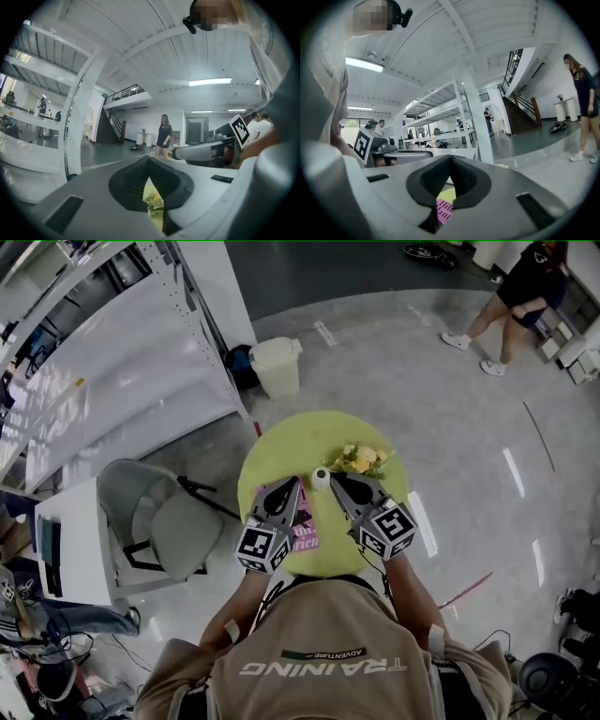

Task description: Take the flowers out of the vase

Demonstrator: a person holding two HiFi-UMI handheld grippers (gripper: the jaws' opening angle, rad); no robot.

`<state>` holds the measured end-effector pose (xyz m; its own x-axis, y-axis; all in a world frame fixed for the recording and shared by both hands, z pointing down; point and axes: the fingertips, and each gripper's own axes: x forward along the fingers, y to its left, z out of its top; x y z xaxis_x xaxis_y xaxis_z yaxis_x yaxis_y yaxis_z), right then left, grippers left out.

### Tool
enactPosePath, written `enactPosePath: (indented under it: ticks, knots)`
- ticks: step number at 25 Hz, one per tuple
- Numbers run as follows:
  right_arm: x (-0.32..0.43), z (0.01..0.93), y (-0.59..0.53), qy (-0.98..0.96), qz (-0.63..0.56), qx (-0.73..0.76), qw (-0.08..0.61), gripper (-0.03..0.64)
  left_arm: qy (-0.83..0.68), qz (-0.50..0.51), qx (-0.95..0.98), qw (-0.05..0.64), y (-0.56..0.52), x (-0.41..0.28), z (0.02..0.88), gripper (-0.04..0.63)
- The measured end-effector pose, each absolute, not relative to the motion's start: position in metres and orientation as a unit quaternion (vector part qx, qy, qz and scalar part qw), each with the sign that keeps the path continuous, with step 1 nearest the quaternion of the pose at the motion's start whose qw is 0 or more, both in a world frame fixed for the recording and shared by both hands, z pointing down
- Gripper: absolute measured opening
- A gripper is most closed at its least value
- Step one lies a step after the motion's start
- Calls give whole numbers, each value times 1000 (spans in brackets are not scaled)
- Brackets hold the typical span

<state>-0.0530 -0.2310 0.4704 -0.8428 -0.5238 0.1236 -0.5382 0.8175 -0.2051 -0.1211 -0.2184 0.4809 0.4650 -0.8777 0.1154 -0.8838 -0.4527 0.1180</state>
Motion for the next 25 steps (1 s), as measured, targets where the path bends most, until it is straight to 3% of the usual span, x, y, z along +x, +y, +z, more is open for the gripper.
enactPosePath:
  ticks: [9,25]
  knots:
    - [-51,454,-232,-954,92,285,30,2,-549,5,835,41,-224,-140,446,6]
    - [-51,455,-226,-954,95,281,32,2,-555,8,831,42,-217,-146,447,6]
